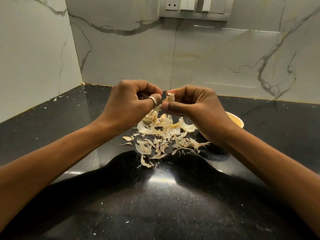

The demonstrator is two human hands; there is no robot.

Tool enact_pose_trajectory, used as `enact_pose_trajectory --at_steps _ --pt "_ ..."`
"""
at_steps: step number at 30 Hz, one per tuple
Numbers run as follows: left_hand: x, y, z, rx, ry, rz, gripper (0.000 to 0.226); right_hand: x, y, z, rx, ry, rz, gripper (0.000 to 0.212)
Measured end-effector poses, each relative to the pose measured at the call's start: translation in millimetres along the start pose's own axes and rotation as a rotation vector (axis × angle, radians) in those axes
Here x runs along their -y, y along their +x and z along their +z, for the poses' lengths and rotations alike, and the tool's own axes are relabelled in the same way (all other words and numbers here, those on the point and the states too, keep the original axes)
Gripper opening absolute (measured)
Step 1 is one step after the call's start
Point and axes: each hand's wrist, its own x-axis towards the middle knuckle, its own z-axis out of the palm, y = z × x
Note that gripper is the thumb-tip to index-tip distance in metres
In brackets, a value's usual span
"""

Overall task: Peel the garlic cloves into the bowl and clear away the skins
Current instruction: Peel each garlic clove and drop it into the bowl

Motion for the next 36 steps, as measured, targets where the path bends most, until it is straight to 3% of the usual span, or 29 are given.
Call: enact_pose_trajectory --at_steps 5,14,21,30,36 --pt "1.5 -1.6 1.5 0.02 0.072 0.149 0.016 -2.9 0.3 2.4 0.014 -0.156 -0.048 0.028" --pt "3.6 2.0 1.1 0.034 0.054 0.187 0.016 -2.5 1.8 -0.9 0.004 -0.326 -0.126 0.031" --pt "4.5 3.0 -3.2 0.023 0.31 0.476 0.023 -0.4 4.0 -6.1 0.085 -0.427 -0.158 0.022" --pt "4.7 -0.5 -4.3 0.068 0.49 0.531 0.034 -6.0 0.8 1.5 0.124 -0.666 -0.191 0.02" --pt "9.5 1.8 -6.6 0.175 0.579 0.51 0.038 -3.4 1.4 -0.5 0.18 -0.625 -0.146 0.018"
